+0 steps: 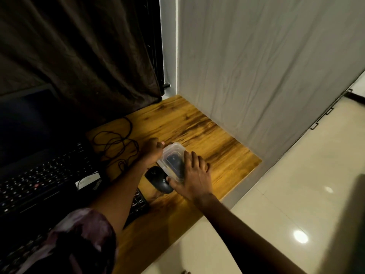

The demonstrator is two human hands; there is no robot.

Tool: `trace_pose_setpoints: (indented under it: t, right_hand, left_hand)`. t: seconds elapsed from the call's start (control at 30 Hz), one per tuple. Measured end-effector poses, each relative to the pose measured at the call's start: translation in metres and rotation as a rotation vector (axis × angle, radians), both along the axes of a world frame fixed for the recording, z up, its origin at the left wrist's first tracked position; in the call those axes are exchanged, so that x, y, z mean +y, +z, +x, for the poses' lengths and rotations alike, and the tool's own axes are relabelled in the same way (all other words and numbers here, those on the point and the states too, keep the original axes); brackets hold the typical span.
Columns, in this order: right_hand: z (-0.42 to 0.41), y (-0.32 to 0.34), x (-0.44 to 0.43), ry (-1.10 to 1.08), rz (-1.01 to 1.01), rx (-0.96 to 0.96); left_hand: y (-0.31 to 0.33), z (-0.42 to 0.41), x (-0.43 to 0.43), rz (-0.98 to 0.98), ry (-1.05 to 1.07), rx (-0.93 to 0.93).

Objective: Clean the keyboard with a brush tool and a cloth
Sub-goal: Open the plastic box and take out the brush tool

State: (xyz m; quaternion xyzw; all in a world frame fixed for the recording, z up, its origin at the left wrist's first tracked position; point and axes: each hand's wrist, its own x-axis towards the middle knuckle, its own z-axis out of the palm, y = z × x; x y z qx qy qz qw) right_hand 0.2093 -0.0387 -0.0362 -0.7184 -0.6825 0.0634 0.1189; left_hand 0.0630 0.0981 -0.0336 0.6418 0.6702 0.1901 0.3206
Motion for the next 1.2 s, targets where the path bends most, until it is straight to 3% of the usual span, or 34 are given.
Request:
trace_pose_setpoints:
  t: [0.2, 0.33, 0.5, 0.6, 0.7, 0.8, 0.93, 1.03, 1.2]
  right_hand:
    - [0.002, 0.001, 0.011, 0.034, -0.028, 0.077]
    - [0.011, 0.010, 0.021, 0.023, -0.049, 0.257]
    - [0.066, 0.035, 0.045, -0.053, -0.112, 0.915]
    - [0.102, 0.040, 0.059, -0.257, -0.242, 1.357]
    - [0.120, 0.033, 0.066, -0.302, -0.392, 1.551]
    - [0.131, 0.021, 0.070, -0.328, -0.349, 1.432]
    - [0.139, 0.001, 0.075, -0.270, -0.173, 0.770]
    - [0.139, -0.003, 0.080, -0.146, -0.154, 0.451]
    - [0.132, 0.004, 0.086, -0.132, -0.144, 0.240]
  left_hand:
    - [-0.002, -0.006, -0.005, 0.022, -0.043, -0.136]
    - [0.007, -0.007, -0.010, 0.076, 0.027, -0.176]
    - [0.024, -0.009, -0.017, 0.240, 0.071, -0.115]
    - [0.029, -0.008, -0.014, 0.346, -0.136, 0.085]
    - [0.032, 0.002, -0.016, 0.419, -0.401, 0.170]
    - [0.029, 0.015, -0.022, 0.374, -0.521, 0.266]
    - [0.031, 0.025, -0.033, 0.305, -0.586, 0.582]
    - [0.035, 0.031, -0.037, 0.364, -0.593, 0.760]
    - [0.037, 0.031, -0.031, 0.232, -0.452, 0.710]
